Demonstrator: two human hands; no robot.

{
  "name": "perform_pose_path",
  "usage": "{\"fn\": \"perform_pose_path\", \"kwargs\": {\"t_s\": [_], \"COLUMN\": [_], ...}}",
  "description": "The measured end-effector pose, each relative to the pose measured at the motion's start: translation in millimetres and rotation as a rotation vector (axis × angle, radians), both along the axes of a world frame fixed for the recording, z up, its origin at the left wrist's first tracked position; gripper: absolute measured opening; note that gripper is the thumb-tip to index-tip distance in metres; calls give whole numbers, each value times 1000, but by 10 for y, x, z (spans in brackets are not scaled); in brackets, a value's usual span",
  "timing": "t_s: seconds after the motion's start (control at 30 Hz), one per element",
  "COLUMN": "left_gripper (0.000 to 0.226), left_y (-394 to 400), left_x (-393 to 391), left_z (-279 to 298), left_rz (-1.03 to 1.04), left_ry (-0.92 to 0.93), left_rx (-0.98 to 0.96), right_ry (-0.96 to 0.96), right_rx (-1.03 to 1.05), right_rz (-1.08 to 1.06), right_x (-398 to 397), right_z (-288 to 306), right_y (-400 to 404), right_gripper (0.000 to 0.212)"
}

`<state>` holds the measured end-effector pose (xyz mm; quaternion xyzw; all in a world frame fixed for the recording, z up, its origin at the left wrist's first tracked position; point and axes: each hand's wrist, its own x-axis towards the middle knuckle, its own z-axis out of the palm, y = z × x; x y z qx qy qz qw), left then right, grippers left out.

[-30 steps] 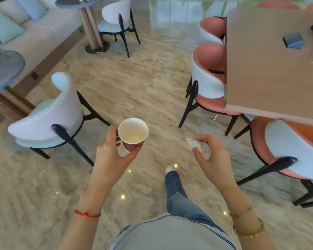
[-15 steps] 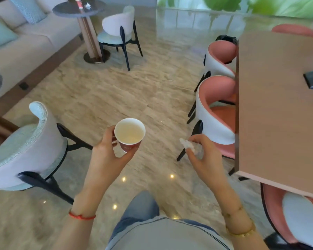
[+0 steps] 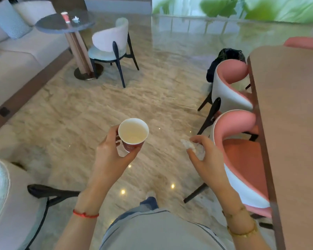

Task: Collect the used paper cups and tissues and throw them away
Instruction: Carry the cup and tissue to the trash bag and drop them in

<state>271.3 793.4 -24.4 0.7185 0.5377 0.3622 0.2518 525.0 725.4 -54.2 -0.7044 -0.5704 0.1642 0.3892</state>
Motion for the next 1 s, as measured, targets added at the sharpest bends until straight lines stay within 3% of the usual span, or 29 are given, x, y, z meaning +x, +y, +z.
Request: {"fn": "perform_pose_path", "kwargs": {"t_s": [0.47, 1.0], "left_gripper": [63, 63], "left_y": [3108, 6379], "left_x": [1151, 3526], "left_z": [-10, 131], "left_rz": [-217, -258], "left_ry": [-10, -33], "left_rx": [-64, -13], "right_ry": [125, 39], "right_rx": [-26, 43], "right_rz": [-208, -264], "right_x": [1058, 3455], "right_z": [-84, 94], "right_y": [2606, 5811], "right_gripper": [23, 28]}}
